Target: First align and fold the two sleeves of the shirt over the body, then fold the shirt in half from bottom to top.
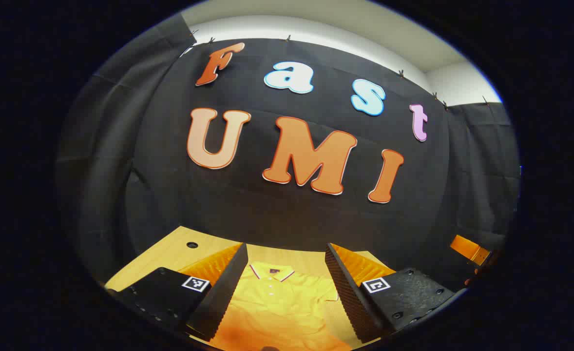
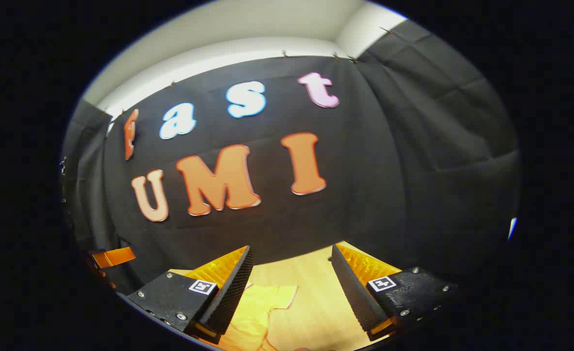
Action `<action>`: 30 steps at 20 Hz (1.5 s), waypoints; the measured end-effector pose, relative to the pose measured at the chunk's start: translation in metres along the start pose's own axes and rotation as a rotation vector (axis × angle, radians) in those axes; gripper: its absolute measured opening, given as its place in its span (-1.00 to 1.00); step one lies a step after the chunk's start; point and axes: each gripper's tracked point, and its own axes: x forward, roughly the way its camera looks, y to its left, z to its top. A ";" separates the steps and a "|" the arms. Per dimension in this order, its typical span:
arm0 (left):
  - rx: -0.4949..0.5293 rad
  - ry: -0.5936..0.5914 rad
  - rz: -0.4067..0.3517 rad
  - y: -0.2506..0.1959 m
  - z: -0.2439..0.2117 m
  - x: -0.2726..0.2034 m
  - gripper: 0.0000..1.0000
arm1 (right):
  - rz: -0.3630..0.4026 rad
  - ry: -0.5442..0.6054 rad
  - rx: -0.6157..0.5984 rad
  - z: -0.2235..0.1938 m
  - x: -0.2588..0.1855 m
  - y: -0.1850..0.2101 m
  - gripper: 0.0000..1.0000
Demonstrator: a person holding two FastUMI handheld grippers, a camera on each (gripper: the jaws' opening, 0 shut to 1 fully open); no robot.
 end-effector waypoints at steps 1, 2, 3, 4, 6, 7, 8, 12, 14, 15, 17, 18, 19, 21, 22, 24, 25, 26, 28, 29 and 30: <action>-0.020 -0.006 0.011 0.019 0.010 -0.006 0.95 | 0.033 0.003 0.035 0.005 -0.003 0.021 0.80; -0.036 -0.017 0.022 0.036 0.019 -0.013 0.96 | 0.071 0.021 0.080 0.004 -0.005 0.039 1.00; -0.041 -0.034 0.042 0.054 0.029 -0.013 0.96 | 0.092 0.044 0.114 0.000 -0.006 0.052 1.00; -0.027 -0.051 0.070 0.069 0.039 -0.016 0.95 | 0.094 0.058 0.127 -0.002 -0.006 0.058 1.00; 0.035 -0.086 0.150 0.101 0.055 -0.020 0.95 | 0.043 0.067 0.079 -0.003 0.004 0.049 0.95; 0.063 -0.107 0.188 0.110 0.061 -0.018 0.96 | 0.017 0.070 0.046 -0.004 0.010 0.043 0.95; 0.087 -0.119 0.216 0.117 0.067 -0.015 0.95 | 0.004 0.075 0.023 -0.007 0.017 0.044 0.95; 0.152 -0.125 0.293 0.125 0.073 0.003 0.95 | -0.005 0.109 0.007 -0.015 0.053 0.032 1.00; 0.156 -0.120 0.306 0.117 0.076 0.021 0.96 | -0.011 0.125 -0.033 -0.015 0.073 0.019 0.95; 0.155 -0.122 0.313 0.113 0.078 0.027 0.96 | -0.003 0.123 -0.049 -0.012 0.084 0.015 0.95; 0.156 -0.132 0.333 0.107 0.083 0.036 0.96 | 0.017 0.131 -0.060 -0.010 0.103 0.009 0.95; 0.161 -0.140 0.349 0.106 0.086 0.041 0.96 | 0.029 0.135 -0.058 -0.010 0.111 0.006 0.95; 0.169 -0.143 0.363 0.104 0.085 0.044 0.96 | 0.028 0.143 -0.054 -0.010 0.120 0.000 0.96; 0.190 -0.142 0.389 0.103 0.082 0.051 0.96 | 0.029 0.158 -0.046 -0.014 0.135 -0.009 0.96; 0.194 -0.139 0.398 0.103 0.082 0.054 0.96 | 0.024 0.161 -0.053 -0.016 0.141 -0.012 1.00; 0.189 -0.125 0.410 0.102 0.075 0.062 0.94 | -0.005 0.178 -0.098 -0.022 0.153 -0.024 0.95; 0.186 -0.115 0.411 0.103 0.070 0.066 0.95 | -0.014 0.193 -0.117 -0.026 0.156 -0.027 0.95; 0.186 -0.106 0.408 0.104 0.068 0.071 0.95 | -0.017 0.207 -0.125 -0.030 0.158 -0.027 0.95; 0.200 -0.099 0.404 0.109 0.071 0.077 0.96 | -0.027 0.226 -0.132 -0.033 0.162 -0.027 0.96; 0.211 -0.091 0.404 0.113 0.070 0.084 0.95 | -0.034 0.237 -0.137 -0.037 0.164 -0.026 0.96; 0.220 -0.088 0.403 0.117 0.072 0.088 0.96 | -0.042 0.243 -0.141 -0.039 0.167 -0.024 0.96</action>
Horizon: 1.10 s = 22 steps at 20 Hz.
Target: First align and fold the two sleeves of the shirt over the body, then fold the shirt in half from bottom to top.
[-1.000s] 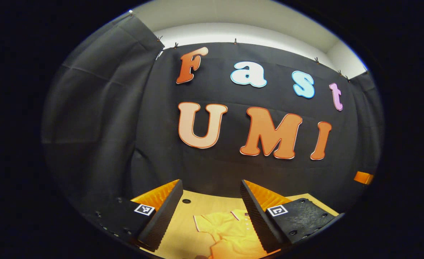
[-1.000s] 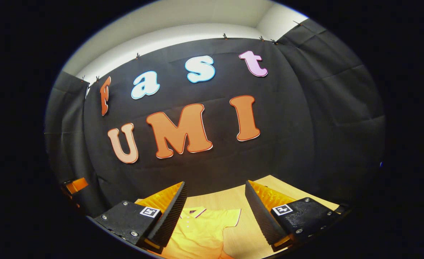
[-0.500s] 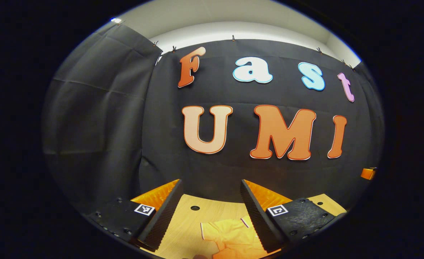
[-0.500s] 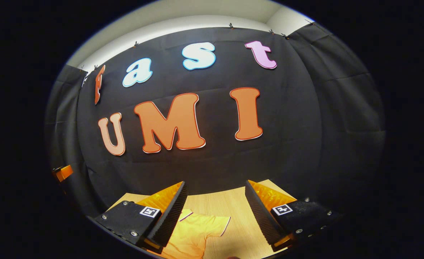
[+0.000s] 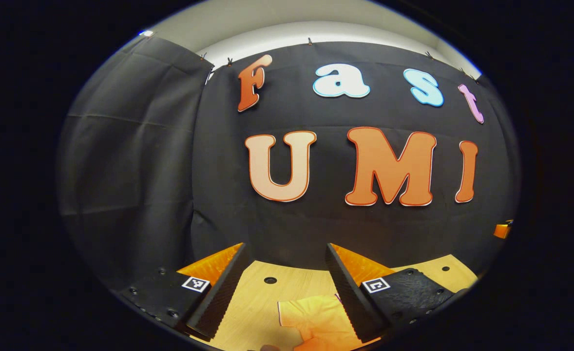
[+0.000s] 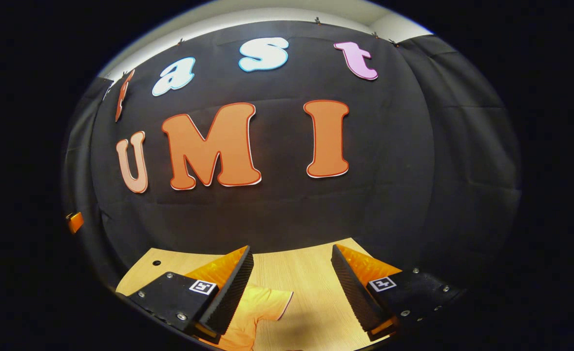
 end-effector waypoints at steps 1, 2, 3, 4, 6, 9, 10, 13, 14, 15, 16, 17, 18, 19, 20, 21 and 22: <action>0.003 0.000 -0.001 0.002 -0.001 0.006 0.96 | -0.004 0.019 -0.002 -0.003 0.004 0.003 0.95; -0.001 0.003 -0.003 0.003 -0.002 0.011 0.96 | -0.003 0.053 -0.004 -0.010 0.008 0.005 0.94; -0.007 0.012 -0.014 0.002 -0.005 0.015 0.95 | 0.001 0.095 -0.001 -0.019 0.013 0.009 0.96; -0.012 0.017 -0.026 0.002 -0.005 0.020 0.95 | 0.005 0.137 0.007 -0.029 0.017 0.013 0.95; -0.009 0.014 -0.030 0.009 -0.005 0.026 0.96 | -0.012 0.215 0.018 -0.048 0.030 0.012 0.96; 0.020 0.014 -0.005 0.030 -0.010 0.032 0.96 | -0.053 0.322 0.003 -0.081 0.051 0.012 0.97; 0.026 0.024 0.003 0.038 -0.013 0.034 0.95 | -0.062 0.359 0.003 -0.093 0.059 0.012 0.96; 0.000 0.057 0.014 0.056 -0.029 0.038 0.95 | -0.059 0.477 0.024 -0.130 0.074 0.016 0.97; -0.003 0.069 0.028 0.064 -0.033 0.040 0.96 | -0.072 0.495 0.009 -0.142 0.082 0.016 0.97; 0.000 0.076 0.044 0.073 -0.036 0.041 0.96 | -0.088 0.517 -0.013 -0.152 0.091 0.015 0.98; 0.003 0.082 0.055 0.076 -0.041 0.041 0.95 | -0.094 0.547 -0.027 -0.163 0.098 0.014 0.97; 0.006 0.088 0.063 0.085 -0.047 0.040 0.96 | -0.091 0.580 -0.025 -0.175 0.107 0.018 0.98; 0.006 0.098 0.070 0.090 -0.050 0.041 0.96 | -0.088 0.622 -0.016 -0.188 0.114 0.020 0.99; 0.005 0.109 0.078 0.095 -0.055 0.041 0.95 | -0.089 0.666 -0.014 -0.204 0.119 0.021 0.98; 0.000 0.121 0.084 0.100 -0.060 0.041 0.96 | -0.089 0.716 -0.004 -0.219 0.123 0.022 0.98; -0.010 0.138 0.095 0.105 -0.066 0.041 0.96 | -0.087 0.755 0.015 -0.234 0.129 0.025 0.98; -0.025 0.154 0.104 0.110 -0.072 0.042 0.96 | -0.094 0.791 0.022 -0.247 0.133 0.025 0.99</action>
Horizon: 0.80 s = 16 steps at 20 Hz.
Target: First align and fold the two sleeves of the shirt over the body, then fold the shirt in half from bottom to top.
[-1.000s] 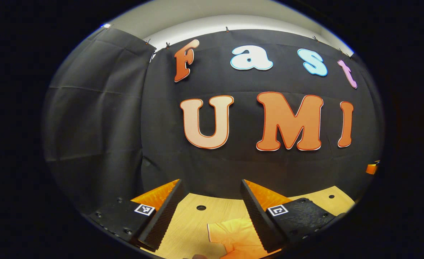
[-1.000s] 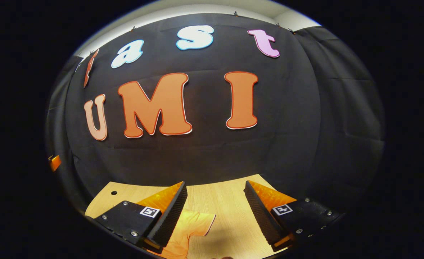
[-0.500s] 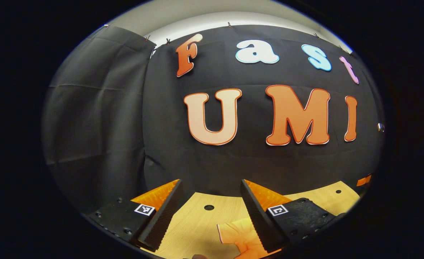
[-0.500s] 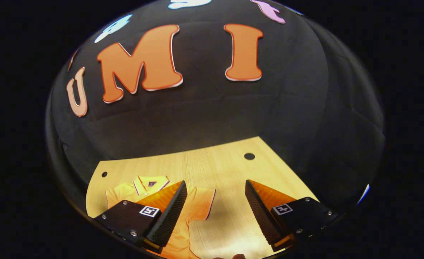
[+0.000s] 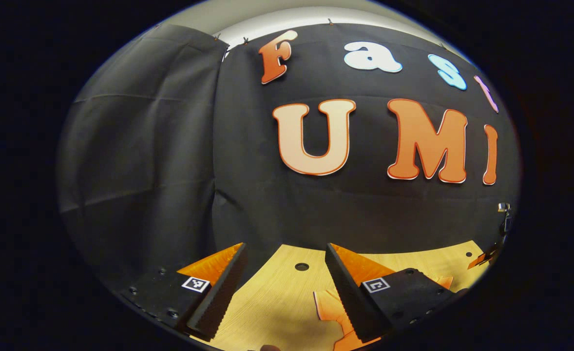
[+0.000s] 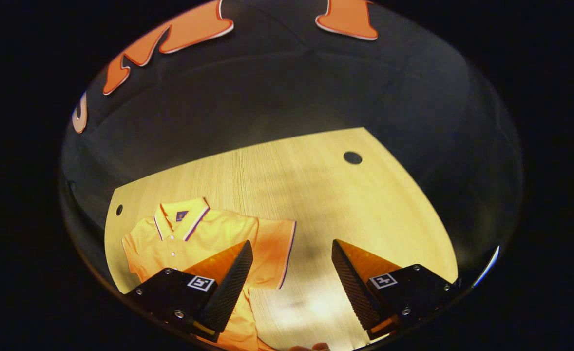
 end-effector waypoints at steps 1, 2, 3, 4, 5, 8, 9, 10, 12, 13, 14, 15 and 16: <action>-0.013 0.013 0.006 0.003 -0.006 0.002 0.96 | -0.017 0.031 -0.007 -0.006 0.012 -0.004 0.99; -0.020 0.025 0.012 0.005 -0.011 0.005 0.96 | -0.040 0.056 -0.016 -0.010 0.024 -0.009 0.99; -0.019 0.034 0.022 0.009 -0.014 0.006 0.92 | -0.059 0.088 -0.025 -0.018 0.034 -0.010 0.99; -0.006 0.040 0.034 0.013 -0.017 0.008 0.96 | -0.067 0.120 -0.029 -0.024 0.043 -0.010 0.99; 0.009 0.044 0.044 0.016 -0.021 0.010 0.95 | -0.073 0.149 -0.030 -0.030 0.051 -0.011 0.99; 0.020 0.057 0.046 0.015 -0.024 0.012 0.96 | -0.078 0.233 -0.051 -0.046 0.066 -0.009 0.99; 0.015 0.064 0.044 0.013 -0.026 0.013 0.96 | -0.076 0.254 -0.050 -0.052 0.070 -0.007 0.99; 0.011 0.071 0.042 0.011 -0.027 0.015 0.95 | -0.073 0.268 -0.049 -0.054 0.073 -0.005 0.99; 0.007 0.081 0.040 0.010 -0.032 0.019 0.96 | -0.071 0.290 -0.050 -0.058 0.079 -0.004 0.99; 0.010 0.084 0.041 0.011 -0.034 0.020 0.96 | -0.072 0.306 -0.059 -0.063 0.083 -0.004 0.99; 0.013 0.087 0.041 0.011 -0.033 0.021 0.96 | -0.074 0.325 -0.066 -0.067 0.086 -0.005 0.98; 0.016 0.088 0.042 0.011 -0.032 0.019 0.96 | -0.056 0.346 -0.065 -0.071 0.086 -0.002 0.99; 0.020 0.087 0.042 0.011 -0.032 0.020 0.96 | -0.043 0.342 -0.063 -0.067 0.088 0.001 0.98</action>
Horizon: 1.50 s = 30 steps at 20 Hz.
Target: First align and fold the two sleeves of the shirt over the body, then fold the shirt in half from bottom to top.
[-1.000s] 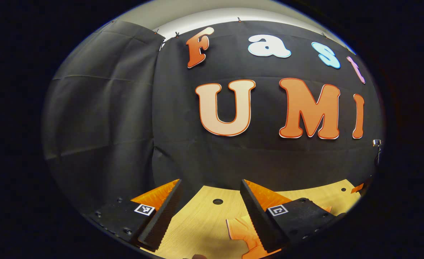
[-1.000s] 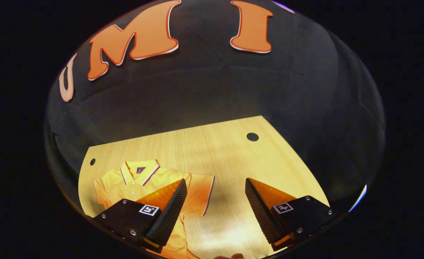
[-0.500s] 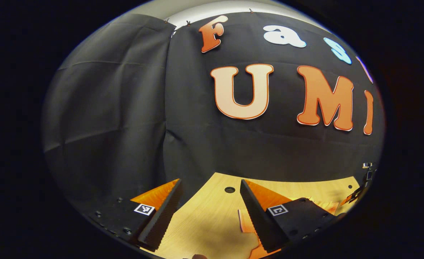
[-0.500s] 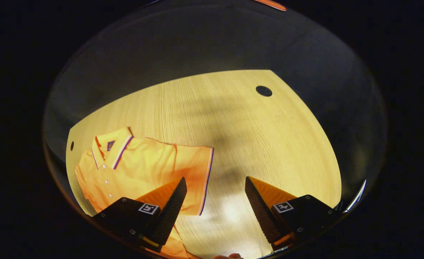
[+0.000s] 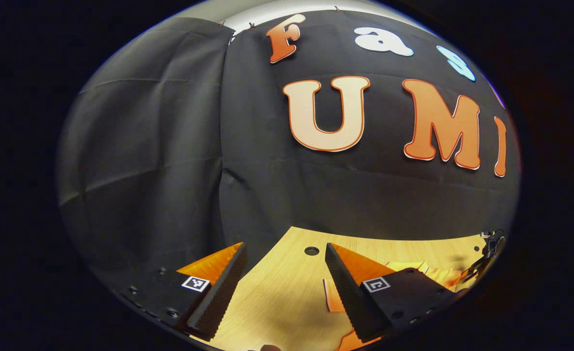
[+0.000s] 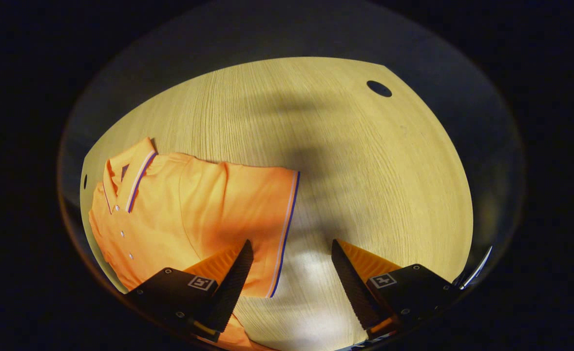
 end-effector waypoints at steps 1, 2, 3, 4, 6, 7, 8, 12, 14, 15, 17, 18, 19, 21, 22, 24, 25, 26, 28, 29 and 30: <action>0.002 -0.002 0.001 0.000 0.000 -0.001 0.96 | 0.010 0.020 0.010 -0.002 0.000 -0.001 0.89; 0.002 -0.002 -0.001 0.000 0.002 0.000 0.96 | 0.005 0.021 0.033 0.000 0.001 -0.003 0.84; -0.001 0.000 -0.005 -0.002 0.000 -0.001 0.96 | 0.000 0.043 0.052 -0.002 0.001 -0.003 0.80; -0.006 0.006 -0.011 -0.004 -0.002 -0.002 0.96 | -0.007 0.055 0.077 -0.003 0.003 -0.002 0.63; -0.018 0.018 -0.019 -0.006 -0.005 -0.004 0.92 | -0.007 0.049 0.095 -0.002 0.006 0.007 0.42; -0.020 0.023 -0.021 -0.005 -0.008 -0.005 0.96 | 0.003 0.037 0.080 -0.003 0.007 0.012 0.05; -0.019 0.028 -0.021 -0.005 -0.009 -0.006 0.96 | 0.009 0.029 0.062 -0.004 0.006 0.016 -0.14; -0.011 0.029 -0.019 0.003 -0.009 -0.010 0.96 | 0.027 -0.014 0.033 0.001 0.004 0.022 -0.87; -0.004 0.028 -0.018 0.007 -0.010 -0.013 0.96 | 0.054 -0.016 0.026 -0.001 -0.004 0.028 -0.87; -0.002 0.025 -0.020 0.010 -0.009 -0.015 0.96 | 0.059 -0.033 0.020 0.002 -0.005 0.032 -0.88; -0.002 0.019 -0.022 0.015 -0.006 -0.016 0.96 | 0.092 -0.065 0.025 0.007 -0.017 0.044 -0.87; -0.004 0.016 -0.024 0.018 -0.007 -0.017 0.96 | 0.112 -0.077 0.031 0.009 -0.024 0.050 -0.87; -0.005 0.014 -0.027 0.020 -0.007 -0.018 0.96 | 0.121 -0.090 0.030 0.010 -0.031 0.053 -0.87; -0.012 0.012 -0.032 0.025 -0.007 -0.018 0.95 | 0.130 -0.119 0.010 0.016 -0.047 0.055 -0.88; -0.016 0.011 -0.035 0.028 -0.006 -0.019 0.95 | 0.139 -0.134 0.008 0.019 -0.056 0.059 -0.88; -0.020 0.006 -0.039 0.035 -0.006 -0.022 0.96 | 0.160 -0.158 -0.006 0.023 -0.072 0.071 -0.88; -0.021 0.004 -0.041 0.039 -0.006 -0.022 0.96 | 0.168 -0.172 -0.017 0.024 -0.082 0.077 -0.88; -0.022 0.002 -0.044 0.042 -0.005 -0.022 0.96 | 0.177 -0.183 -0.030 0.025 -0.091 0.084 -0.88; -0.025 -0.004 -0.049 0.049 -0.005 -0.024 0.96 | 0.198 -0.205 -0.058 0.027 -0.106 0.103 -0.88; -0.027 -0.007 -0.050 0.053 -0.006 -0.024 0.95 | 0.210 -0.212 -0.073 0.026 -0.112 0.113 -0.88; -0.029 -0.008 -0.052 0.057 -0.005 -0.024 0.95 | 0.220 -0.220 -0.088 0.025 -0.118 0.124 -0.88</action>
